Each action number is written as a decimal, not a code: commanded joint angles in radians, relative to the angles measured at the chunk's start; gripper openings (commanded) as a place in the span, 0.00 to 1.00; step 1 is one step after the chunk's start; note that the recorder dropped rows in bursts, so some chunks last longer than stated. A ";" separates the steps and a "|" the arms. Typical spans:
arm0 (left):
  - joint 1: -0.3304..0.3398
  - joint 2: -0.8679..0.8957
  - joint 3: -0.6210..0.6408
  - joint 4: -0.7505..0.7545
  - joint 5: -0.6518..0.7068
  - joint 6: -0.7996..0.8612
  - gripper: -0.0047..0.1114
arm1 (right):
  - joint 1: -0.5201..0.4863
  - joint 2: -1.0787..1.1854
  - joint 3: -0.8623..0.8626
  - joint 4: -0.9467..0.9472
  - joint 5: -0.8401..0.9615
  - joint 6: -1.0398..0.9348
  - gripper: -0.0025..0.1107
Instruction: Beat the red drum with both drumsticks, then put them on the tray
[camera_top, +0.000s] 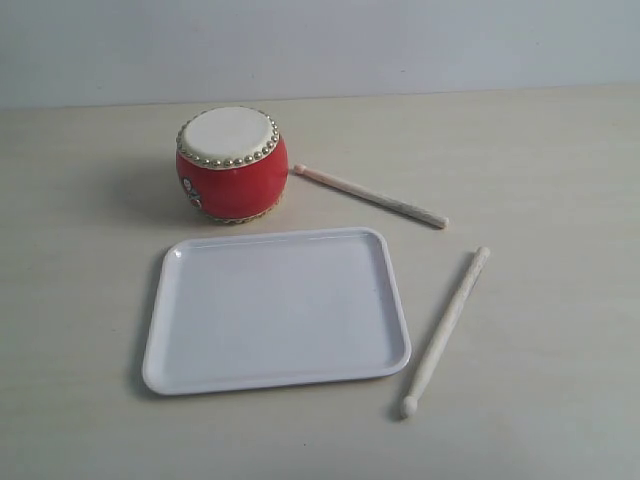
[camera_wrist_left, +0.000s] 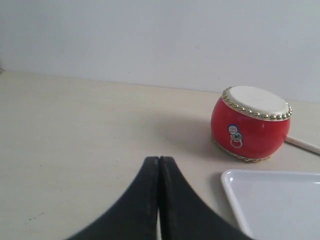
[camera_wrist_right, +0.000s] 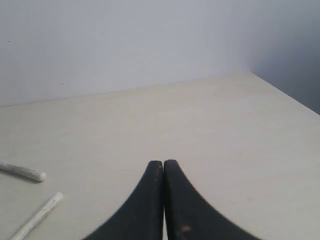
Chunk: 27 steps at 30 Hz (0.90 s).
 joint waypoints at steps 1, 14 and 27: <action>0.003 -0.006 0.003 0.002 0.000 0.004 0.04 | -0.005 -0.004 0.005 -0.003 -0.104 -0.009 0.02; 0.003 -0.006 0.003 0.002 0.000 0.004 0.04 | -0.005 -0.004 0.005 0.083 -0.603 0.305 0.02; 0.003 -0.006 0.003 0.002 0.000 0.004 0.04 | -0.005 -0.004 0.005 0.083 -0.626 0.425 0.02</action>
